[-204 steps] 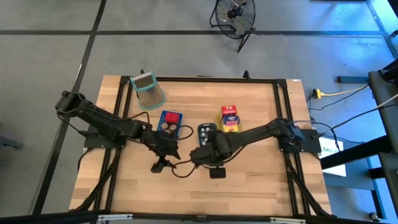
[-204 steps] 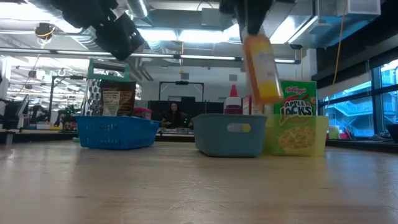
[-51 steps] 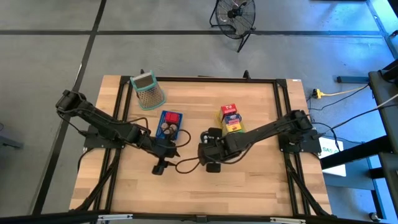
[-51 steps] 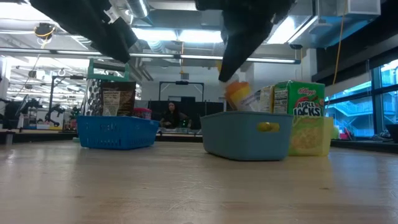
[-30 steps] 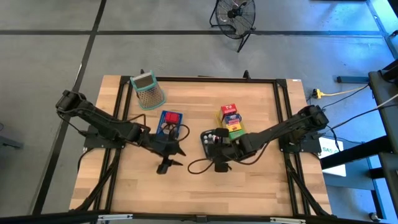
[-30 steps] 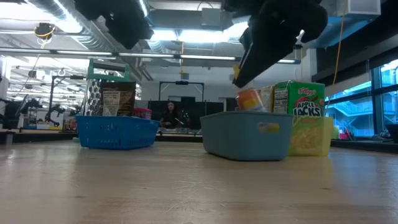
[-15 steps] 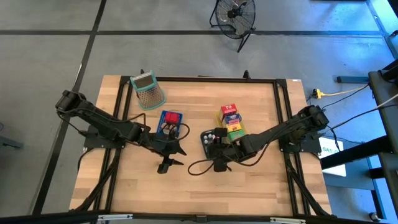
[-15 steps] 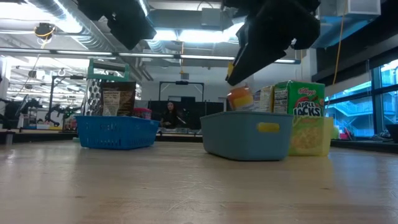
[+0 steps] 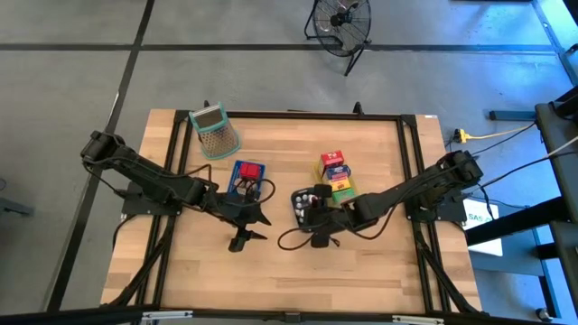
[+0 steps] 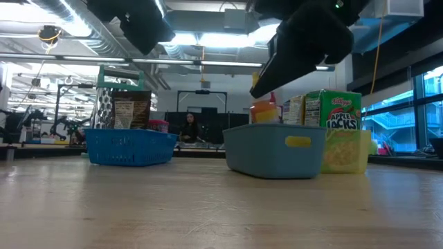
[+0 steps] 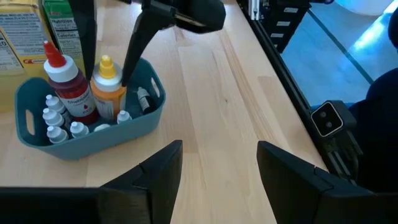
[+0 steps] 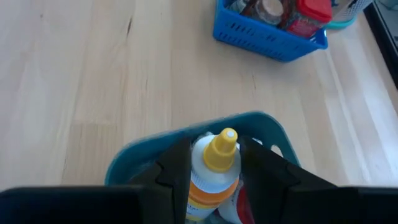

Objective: Pick & Place Kitchen Items
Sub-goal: Put the large yellow food coloring into the green bin, then return to Home Position

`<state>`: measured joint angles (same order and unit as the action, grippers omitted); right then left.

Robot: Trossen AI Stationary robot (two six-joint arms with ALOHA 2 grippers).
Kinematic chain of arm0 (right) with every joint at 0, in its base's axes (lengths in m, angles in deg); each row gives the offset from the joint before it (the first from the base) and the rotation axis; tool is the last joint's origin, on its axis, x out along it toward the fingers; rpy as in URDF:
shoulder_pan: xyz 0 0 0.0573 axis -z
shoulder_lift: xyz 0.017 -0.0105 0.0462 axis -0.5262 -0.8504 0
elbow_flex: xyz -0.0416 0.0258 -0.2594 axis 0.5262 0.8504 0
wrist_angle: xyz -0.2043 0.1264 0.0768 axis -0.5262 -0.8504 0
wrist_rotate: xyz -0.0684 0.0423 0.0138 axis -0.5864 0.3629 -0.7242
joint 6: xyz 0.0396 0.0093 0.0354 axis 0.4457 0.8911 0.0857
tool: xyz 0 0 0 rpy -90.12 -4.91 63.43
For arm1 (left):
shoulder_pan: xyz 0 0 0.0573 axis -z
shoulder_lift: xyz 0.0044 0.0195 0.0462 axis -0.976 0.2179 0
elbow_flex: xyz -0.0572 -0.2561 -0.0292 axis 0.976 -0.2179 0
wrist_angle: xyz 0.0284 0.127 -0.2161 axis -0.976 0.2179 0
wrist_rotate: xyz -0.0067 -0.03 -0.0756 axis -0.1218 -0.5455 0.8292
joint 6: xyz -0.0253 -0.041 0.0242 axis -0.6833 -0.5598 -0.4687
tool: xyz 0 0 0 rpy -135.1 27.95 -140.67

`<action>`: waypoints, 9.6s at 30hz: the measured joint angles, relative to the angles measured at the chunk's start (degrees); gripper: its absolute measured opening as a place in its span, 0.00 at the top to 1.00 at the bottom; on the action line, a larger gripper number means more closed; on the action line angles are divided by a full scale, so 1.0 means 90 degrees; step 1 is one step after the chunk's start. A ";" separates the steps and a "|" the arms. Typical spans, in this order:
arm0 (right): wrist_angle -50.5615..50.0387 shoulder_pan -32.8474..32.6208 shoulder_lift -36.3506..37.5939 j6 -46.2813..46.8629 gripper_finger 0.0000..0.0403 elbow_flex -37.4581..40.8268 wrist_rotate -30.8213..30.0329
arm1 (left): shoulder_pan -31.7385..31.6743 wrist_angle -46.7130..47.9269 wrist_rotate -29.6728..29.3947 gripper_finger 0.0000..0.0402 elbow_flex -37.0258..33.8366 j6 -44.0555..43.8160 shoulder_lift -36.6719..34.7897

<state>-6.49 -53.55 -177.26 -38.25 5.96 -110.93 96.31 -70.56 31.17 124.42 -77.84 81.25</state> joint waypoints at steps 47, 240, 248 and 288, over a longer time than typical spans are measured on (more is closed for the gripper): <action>0.0313 -0.0007 0.0283 0.0370 0.62 0.0486 0.0307 | -0.0005 -0.0530 -0.0002 0.50 0.0000 0.0170 0.0000; 0.2448 -0.0081 0.9459 -0.0920 0.99 0.6966 0.0970 | -0.0362 0.0239 -0.1498 0.99 -0.4690 0.2669 -0.8223; 0.2448 -0.0080 0.9459 -0.0920 0.99 0.6966 0.0967 | -0.0363 0.0238 -0.1498 0.99 -0.4690 0.2669 -0.8222; 0.2448 -0.0081 0.9459 -0.0920 0.99 0.6963 0.0963 | -0.0362 0.0238 -0.1496 0.99 -0.4690 0.2667 -0.8221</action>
<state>15.54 -54.28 -92.13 -46.53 68.63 -102.26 93.05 -68.42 17.71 82.21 -53.84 7.27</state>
